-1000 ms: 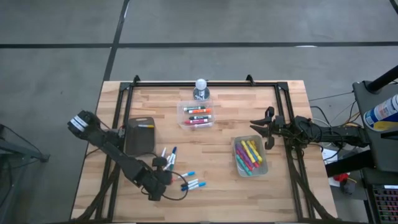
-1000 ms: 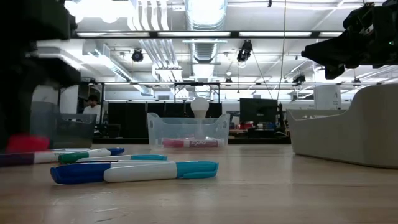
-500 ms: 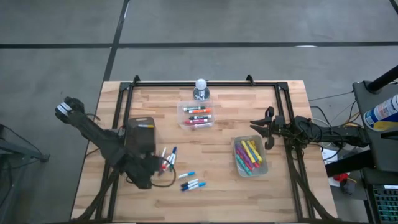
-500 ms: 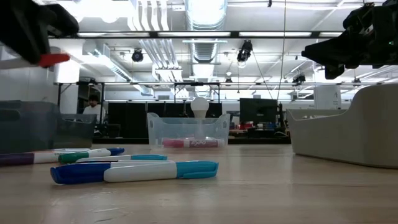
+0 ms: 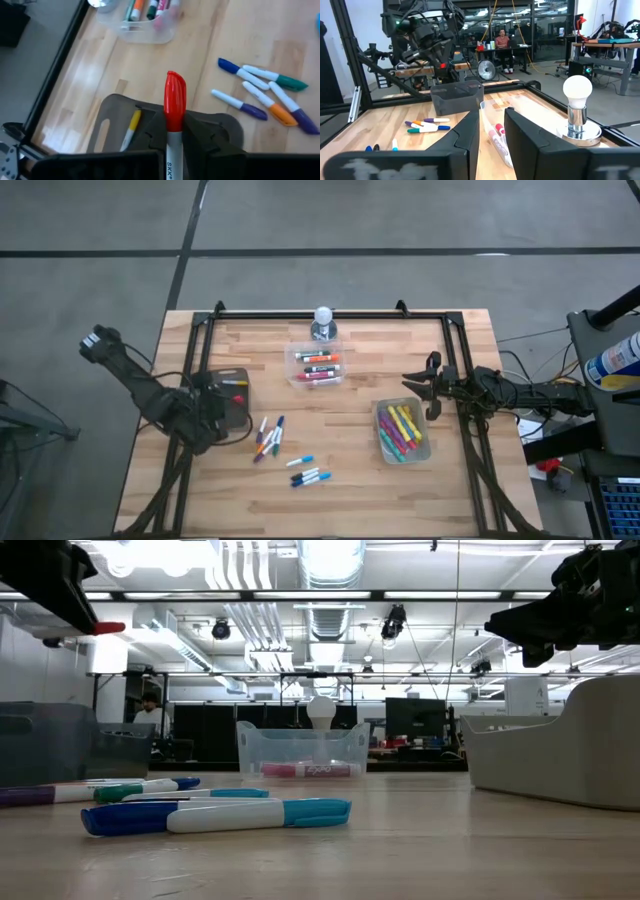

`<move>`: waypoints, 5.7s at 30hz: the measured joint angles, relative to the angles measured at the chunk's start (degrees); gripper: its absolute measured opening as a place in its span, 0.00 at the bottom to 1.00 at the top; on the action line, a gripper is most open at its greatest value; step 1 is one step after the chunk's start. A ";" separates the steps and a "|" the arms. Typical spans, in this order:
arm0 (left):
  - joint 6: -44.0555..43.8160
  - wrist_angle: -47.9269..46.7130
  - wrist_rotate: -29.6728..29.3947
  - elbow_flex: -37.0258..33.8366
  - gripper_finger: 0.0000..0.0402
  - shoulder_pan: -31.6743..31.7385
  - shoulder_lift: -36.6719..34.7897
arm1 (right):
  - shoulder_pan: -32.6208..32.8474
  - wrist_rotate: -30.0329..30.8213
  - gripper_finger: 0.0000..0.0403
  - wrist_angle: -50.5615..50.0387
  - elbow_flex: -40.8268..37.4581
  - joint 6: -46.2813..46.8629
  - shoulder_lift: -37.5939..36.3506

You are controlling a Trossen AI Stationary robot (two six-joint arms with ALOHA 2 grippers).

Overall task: Pick & Place Markers
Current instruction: Put the red mini marker into the transparent black bin, then put the bottom purple mini marker into the transparent black bin, then put the right light blue mini marker into the transparent black bin

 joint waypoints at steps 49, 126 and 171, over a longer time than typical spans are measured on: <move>-5.58 11.00 7.96 -17.46 0.31 4.67 -0.64 | 0.00 0.00 0.19 0.00 0.00 0.09 -0.02; 10.82 30.78 20.35 1.19 0.06 2.65 29.11 | -0.02 -0.01 0.17 0.00 0.00 0.07 -0.02; -5.64 21.86 8.97 1.30 0.29 10.60 19.29 | 0.00 0.00 0.17 0.00 0.02 0.07 0.00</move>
